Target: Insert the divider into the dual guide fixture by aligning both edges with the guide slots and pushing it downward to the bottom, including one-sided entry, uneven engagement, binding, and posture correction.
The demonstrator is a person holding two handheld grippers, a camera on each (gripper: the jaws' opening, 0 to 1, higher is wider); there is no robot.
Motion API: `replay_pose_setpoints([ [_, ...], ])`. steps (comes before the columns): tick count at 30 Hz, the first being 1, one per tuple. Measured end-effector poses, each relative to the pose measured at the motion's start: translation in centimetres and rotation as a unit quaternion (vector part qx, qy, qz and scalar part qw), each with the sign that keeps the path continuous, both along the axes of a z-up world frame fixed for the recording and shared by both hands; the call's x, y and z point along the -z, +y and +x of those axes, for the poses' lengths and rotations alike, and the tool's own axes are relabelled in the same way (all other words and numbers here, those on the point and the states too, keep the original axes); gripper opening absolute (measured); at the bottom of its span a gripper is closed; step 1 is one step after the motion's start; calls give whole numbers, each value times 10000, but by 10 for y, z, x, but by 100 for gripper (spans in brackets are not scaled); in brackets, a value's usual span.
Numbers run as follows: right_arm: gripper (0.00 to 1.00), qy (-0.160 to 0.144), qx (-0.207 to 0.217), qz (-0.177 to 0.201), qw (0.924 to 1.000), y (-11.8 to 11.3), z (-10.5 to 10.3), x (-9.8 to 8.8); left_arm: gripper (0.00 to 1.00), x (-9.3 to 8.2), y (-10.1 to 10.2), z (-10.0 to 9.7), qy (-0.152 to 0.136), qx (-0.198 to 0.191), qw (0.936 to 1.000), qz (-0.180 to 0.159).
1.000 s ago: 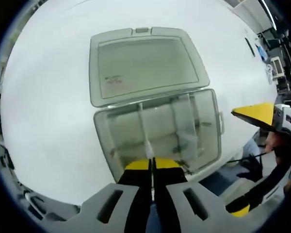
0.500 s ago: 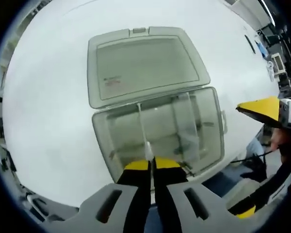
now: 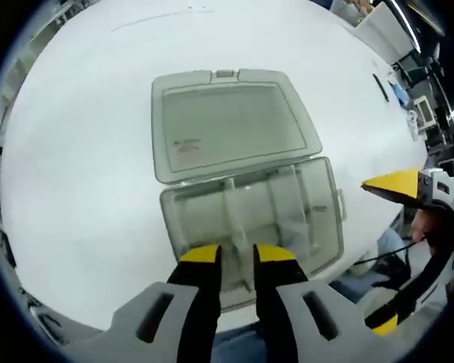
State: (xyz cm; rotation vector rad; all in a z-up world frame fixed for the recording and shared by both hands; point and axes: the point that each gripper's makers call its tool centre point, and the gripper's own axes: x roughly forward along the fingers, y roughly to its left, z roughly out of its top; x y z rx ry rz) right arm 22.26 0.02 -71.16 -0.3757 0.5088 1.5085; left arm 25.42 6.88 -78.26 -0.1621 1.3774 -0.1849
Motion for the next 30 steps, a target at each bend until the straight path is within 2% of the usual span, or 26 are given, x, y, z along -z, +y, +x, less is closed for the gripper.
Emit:
replay_pose_setpoints([
  [4, 76, -2, -7, 11, 10000, 1, -1, -1, 13, -1, -2, -1, -24, 20, 10000, -12],
  [8, 76, -20, -13, 9, 10000, 1, -1, -2, 4, -1, -7, -2, 31, 46, 10000, -81],
  [9, 76, -3, -4, 20, 10000, 1, -1, -2, 3, 0, -8, -2, 60, 99, 9999, 8],
  [11, 76, -15, -11, -9, 10000, -1, -1, -2, 2, -1, -8, -1, 31, 440, 9989, 168],
  [15, 76, -20, -9, -24, 10000, -2, -1, -2, 1, 2, -7, 0, 146, 368, 9987, 305],
  [19, 76, -34, -25, -31, 10000, -2, -1, -2, 0, 4, -9, 0, 195, 568, 9964, 592],
  [22, 76, -40, -33, -38, 10000, -3, -1, -3, 0, 3, -8, 0, 180, 615, 9962, 594],
  [27, 76, -35, -54, -65, 10000, -6, -1, -3, 4, 2, -7, 1, 50, 608, 9973, 414],
  [30, 76, -41, -69, -89, 9999, -8, 0, -3, 16, 0, -5, 2, -17, 410, 9989, 230],
])
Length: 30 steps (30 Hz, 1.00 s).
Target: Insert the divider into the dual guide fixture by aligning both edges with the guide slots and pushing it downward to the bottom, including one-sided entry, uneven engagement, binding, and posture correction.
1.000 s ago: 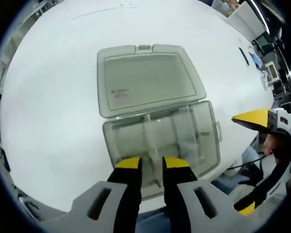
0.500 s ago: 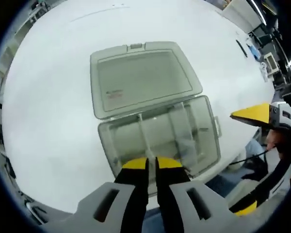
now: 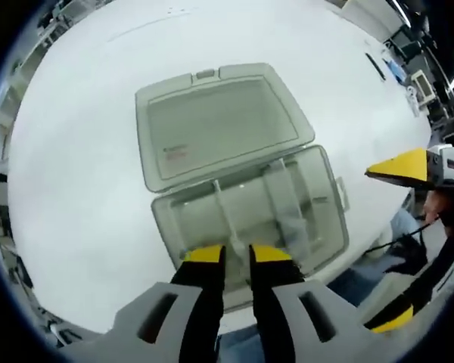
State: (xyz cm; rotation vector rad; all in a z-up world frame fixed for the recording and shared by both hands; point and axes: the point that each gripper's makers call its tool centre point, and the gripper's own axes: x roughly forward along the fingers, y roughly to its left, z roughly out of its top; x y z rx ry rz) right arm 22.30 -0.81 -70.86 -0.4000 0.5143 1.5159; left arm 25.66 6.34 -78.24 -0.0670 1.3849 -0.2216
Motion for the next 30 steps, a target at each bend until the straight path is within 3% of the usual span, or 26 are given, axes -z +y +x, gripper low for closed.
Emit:
replay_pose_setpoints([
  [4, 76, 9, 20, -36, 10000, -2, 2, 1, 21, -7, 2, 1, -117, -297, 9988, -384],
  [11, 76, -5, 25, -133, 9999, -3, 2, 5, 28, -13, 9, -5, -383, -335, 9961, -724],
  [16, 76, 51, 104, -161, 9998, -2, 1, 8, 31, -21, 12, -6, -794, -466, 9894, -1126],
  [25, 77, 153, 264, -223, 9993, -4, 2, 11, 33, -31, 15, -17, -1265, -236, 9799, -1524],
  [30, 77, 205, 339, -312, 9987, -8, 2, 17, 33, -38, 9, -19, -1580, -102, 9712, -1783],
])
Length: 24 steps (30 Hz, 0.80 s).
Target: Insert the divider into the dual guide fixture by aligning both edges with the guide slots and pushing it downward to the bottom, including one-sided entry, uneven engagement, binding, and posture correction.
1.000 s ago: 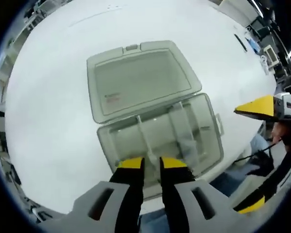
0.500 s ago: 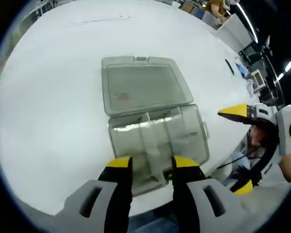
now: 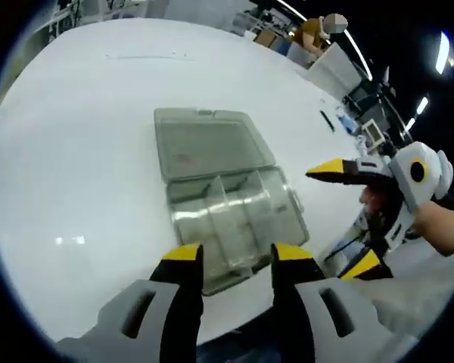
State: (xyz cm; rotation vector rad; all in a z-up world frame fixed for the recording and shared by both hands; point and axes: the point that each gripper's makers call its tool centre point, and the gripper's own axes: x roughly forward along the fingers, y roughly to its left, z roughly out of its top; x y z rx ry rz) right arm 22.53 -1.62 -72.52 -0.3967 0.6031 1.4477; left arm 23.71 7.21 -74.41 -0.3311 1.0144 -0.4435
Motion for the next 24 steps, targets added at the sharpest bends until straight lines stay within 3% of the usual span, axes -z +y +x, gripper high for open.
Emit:
replay_pose_setpoints([
  [2, 77, 34, 42, -23, 10000, -2, 0, 3, 33, -1, 0, -2, -29, 26, 10000, 9],
  [9, 77, 70, 172, -133, 9997, -9, 1, 8, 39, -10, -11, -4, -583, 296, 9977, -174],
  [15, 77, 79, 255, -191, 9995, -19, 2, 9, 41, -8, -14, -9, -684, 419, 9966, -200],
  [20, 77, 67, 326, -253, 9991, -25, 3, 10, 44, -16, -20, -10, -1071, 450, 9927, -314],
  [24, 77, 62, 428, -264, 9987, -32, 5, 8, 45, -16, -23, -15, -1181, 737, 9900, -248],
])
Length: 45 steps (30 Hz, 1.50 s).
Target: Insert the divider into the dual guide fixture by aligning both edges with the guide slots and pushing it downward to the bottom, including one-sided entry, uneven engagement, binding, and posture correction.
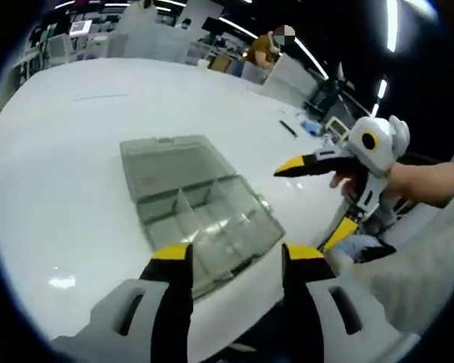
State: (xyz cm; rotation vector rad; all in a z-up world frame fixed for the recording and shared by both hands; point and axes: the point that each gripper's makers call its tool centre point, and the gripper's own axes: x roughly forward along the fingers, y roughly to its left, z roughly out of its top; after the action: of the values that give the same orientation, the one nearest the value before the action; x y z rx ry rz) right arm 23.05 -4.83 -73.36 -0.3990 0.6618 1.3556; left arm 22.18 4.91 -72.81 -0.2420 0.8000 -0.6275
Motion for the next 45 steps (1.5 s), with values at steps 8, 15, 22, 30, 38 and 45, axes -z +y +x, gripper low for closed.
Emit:
replay_pose_setpoints([
  [8, 76, -24, 176, -103, 9998, -18, 4, 0, 51, -8, -9, -3, -262, 206, 9994, -112],
  [15, 76, -52, 307, -214, 9993, -34, 8, 0, 58, -17, -15, 0, -508, 312, 9980, -233],
  [22, 75, -102, 471, -316, 9983, -53, 15, -1, 60, -20, -18, 1, -560, 409, 9974, -201],
  [30, 75, -121, 615, -451, 9970, -73, 21, 2, 65, -21, -23, -1, -690, 597, 9957, -147],
  [38, 73, -136, 690, -627, 9955, -92, 28, 8, 68, -24, -31, 3, -816, 752, 9938, -72],
  [45, 71, -118, 779, -805, 9936, -113, 38, 16, 71, -32, -41, 11, -1056, 990, 9895, 45],
])
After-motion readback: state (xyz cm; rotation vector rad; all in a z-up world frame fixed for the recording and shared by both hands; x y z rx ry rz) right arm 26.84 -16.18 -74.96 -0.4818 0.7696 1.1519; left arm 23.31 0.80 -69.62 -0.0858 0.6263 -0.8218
